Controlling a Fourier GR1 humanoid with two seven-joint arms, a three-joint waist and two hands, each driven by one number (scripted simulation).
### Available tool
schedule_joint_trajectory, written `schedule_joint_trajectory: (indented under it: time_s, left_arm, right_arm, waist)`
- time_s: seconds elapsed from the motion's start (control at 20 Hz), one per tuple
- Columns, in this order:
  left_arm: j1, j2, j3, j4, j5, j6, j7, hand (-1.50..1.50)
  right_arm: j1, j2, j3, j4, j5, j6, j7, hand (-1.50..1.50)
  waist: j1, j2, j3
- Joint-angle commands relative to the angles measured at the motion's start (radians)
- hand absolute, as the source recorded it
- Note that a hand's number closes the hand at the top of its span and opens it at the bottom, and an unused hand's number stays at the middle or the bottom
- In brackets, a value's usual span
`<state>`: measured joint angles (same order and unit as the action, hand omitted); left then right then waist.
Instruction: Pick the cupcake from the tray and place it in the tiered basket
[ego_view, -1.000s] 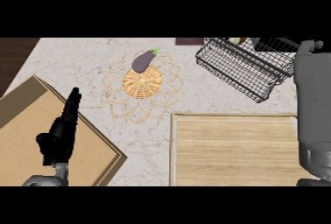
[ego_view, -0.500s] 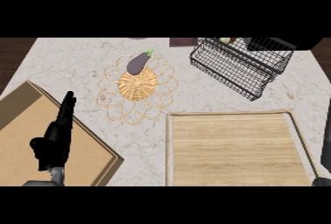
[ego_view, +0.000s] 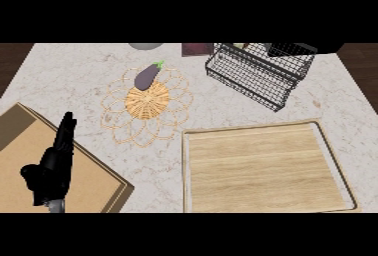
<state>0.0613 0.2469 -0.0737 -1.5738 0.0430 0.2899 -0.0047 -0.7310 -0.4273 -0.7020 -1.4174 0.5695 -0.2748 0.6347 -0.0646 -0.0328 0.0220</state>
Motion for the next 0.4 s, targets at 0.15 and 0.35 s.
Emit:
schedule_joint_trajectory:
  time_s: [0.15,0.35]
  left_arm:
    - [0.081,-0.055,-0.018,0.104,0.027,0.004,0.059,0.0]
    - [0.11,-0.055,-0.04,0.079,0.006,0.007,0.064,0.0]
  right_arm:
    - [0.206,-0.121,-0.173,-0.144,-0.225,0.238,-0.02,-1.5]
    - [0.316,-0.13,-0.279,-0.216,-0.372,0.361,-0.035,-1.5]
  waist:
    - [-0.042,0.018,-0.021]
    - [-0.049,0.015,-0.02]
